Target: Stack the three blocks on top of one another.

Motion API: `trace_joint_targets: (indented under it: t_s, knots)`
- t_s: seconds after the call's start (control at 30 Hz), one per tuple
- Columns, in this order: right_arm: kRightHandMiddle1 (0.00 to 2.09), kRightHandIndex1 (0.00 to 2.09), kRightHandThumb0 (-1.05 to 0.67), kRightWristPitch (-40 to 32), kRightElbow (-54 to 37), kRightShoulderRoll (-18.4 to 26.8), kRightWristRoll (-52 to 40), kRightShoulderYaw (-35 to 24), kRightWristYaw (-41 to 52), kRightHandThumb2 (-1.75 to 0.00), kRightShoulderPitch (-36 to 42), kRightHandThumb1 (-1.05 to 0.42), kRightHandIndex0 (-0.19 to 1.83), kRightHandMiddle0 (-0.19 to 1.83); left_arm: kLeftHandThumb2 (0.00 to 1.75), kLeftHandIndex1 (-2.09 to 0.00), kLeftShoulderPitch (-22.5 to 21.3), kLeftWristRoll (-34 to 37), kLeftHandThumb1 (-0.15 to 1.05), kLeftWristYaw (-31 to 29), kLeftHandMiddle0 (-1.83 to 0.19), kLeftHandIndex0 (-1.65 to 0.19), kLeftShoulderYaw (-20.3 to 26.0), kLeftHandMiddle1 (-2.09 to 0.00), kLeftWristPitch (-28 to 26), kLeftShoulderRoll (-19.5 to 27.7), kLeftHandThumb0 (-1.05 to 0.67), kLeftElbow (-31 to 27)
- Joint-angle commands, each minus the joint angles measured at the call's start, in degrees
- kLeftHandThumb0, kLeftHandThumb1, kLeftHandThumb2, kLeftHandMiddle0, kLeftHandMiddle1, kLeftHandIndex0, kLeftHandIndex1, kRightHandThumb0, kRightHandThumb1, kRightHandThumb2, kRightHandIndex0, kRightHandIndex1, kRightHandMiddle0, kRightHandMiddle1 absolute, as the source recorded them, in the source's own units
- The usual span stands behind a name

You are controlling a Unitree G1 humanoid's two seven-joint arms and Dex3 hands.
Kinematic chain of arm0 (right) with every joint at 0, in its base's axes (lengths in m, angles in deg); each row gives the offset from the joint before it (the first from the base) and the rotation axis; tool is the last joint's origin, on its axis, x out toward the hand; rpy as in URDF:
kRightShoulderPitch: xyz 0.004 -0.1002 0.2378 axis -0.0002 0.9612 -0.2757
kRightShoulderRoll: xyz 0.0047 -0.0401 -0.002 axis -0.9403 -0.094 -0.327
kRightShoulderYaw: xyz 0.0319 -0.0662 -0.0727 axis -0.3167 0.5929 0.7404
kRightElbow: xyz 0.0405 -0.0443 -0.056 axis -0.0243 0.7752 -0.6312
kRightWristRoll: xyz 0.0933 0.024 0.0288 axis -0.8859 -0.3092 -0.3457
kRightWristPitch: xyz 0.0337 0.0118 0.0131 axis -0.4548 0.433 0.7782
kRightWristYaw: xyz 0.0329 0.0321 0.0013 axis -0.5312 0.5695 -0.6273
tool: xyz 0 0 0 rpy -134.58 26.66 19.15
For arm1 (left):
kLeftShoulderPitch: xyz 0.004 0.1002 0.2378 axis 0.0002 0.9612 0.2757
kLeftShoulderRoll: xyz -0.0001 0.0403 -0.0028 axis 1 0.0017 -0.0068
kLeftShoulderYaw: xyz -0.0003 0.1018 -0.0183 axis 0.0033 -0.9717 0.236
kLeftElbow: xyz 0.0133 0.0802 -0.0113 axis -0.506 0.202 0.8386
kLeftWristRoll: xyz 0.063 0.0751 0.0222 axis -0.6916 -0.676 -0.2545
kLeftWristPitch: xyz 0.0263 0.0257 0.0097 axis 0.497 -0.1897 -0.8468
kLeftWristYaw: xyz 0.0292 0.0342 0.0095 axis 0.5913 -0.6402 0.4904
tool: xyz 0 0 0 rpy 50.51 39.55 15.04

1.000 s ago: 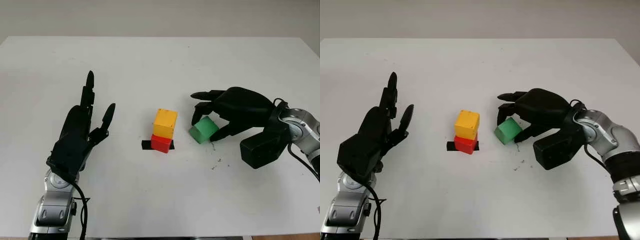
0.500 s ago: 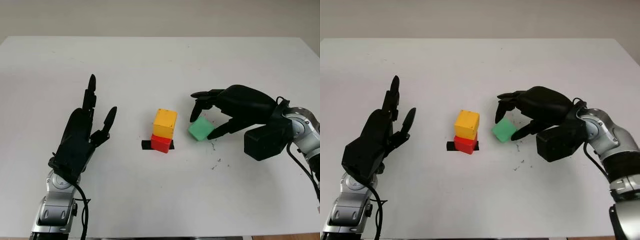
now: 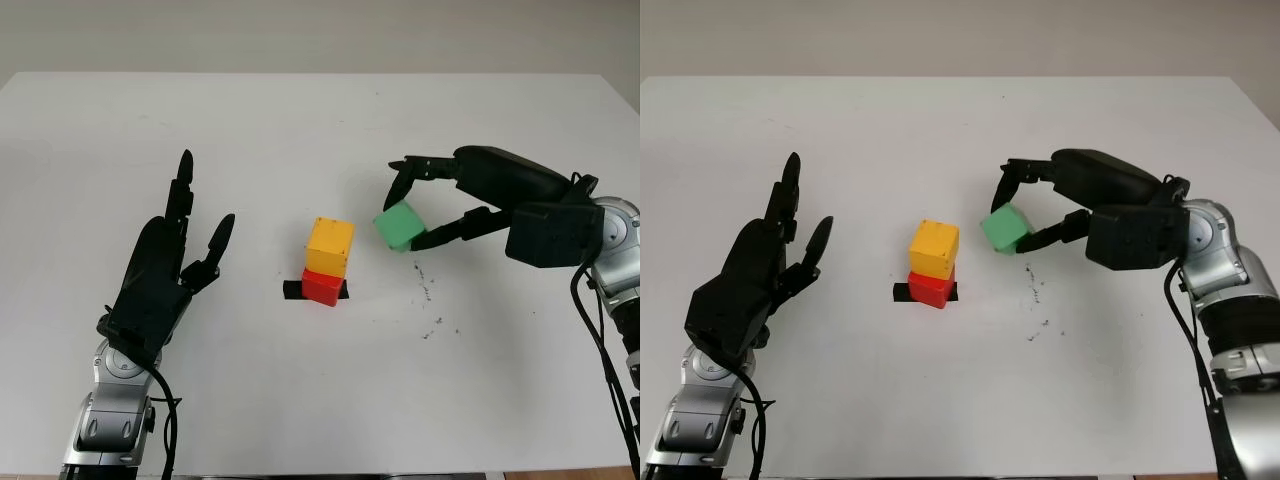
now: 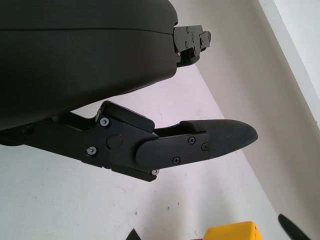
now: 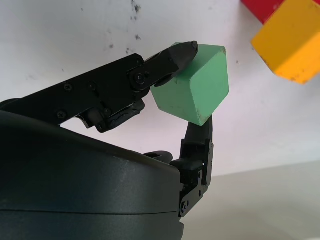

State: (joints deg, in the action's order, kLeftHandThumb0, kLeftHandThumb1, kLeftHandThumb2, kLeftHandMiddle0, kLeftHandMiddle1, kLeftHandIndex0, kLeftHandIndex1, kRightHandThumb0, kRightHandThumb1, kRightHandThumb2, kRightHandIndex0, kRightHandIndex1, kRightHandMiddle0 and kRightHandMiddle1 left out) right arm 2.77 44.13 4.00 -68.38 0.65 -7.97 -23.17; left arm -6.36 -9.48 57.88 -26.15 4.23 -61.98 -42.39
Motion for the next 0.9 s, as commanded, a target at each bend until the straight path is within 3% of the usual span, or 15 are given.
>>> trace_joint_targets:
  t_s: [0.0, 0.13, 0.3, 0.53, 0.87]
  knots:
    - [1.4, 0.06, -0.42, -1.44, -1.09, -0.97, -2.19, -1.87, 0.65, -0.05, -1.41, -0.94, 0.35, 0.44, 0.57, -0.05, -0.14, 0.04, 1.05, 0.32, 0.13, 0.14, -0.28, -0.05, -0.01, -0.23, -0.78, -0.39]
    - [1.45, 0.06, -0.4, -4.35, -1.36, -3.02, -6.32, -4.1, 1.52, -0.05, -1.54, -0.94, 0.35, 0.41, 0.56, -0.05, -0.06, 0.16, 1.05, 0.5, 0.13, 0.14, -0.19, -0.06, 0.14, -0.37, -0.78, -0.34]
    - [1.53, 0.04, -0.42, -13.59, -6.82, -6.23, -11.65, -7.46, 1.35, -0.06, -0.38, -0.95, 0.31, 0.35, 0.56, -0.05, -0.24, 0.18, 1.05, 0.76, 0.13, 0.14, -0.14, -0.06, -0.12, -0.45, -0.79, -0.24]
    - [1.77, 0.01, -0.4, -39.98, -27.92, -15.22, -24.85, -12.33, -3.48, -0.06, 5.61, -1.01, 0.21, 0.16, 0.58, -0.05, 0.05, 2.22, 1.05, 0.61, 0.14, 0.16, 0.4, -0.05, -0.09, -1.31, -0.8, -0.25]
    - [1.84, 0.0, -0.37, -70.11, -46.3, -21.64, -33.3, -13.45, -11.77, -0.16, 8.98, -1.05, 0.14, -0.02, 0.72, -0.05, -0.17, 3.23, 1.05, 2.28, 0.16, 0.16, 0.36, -0.05, 0.55, -2.8, -0.81, -0.1]
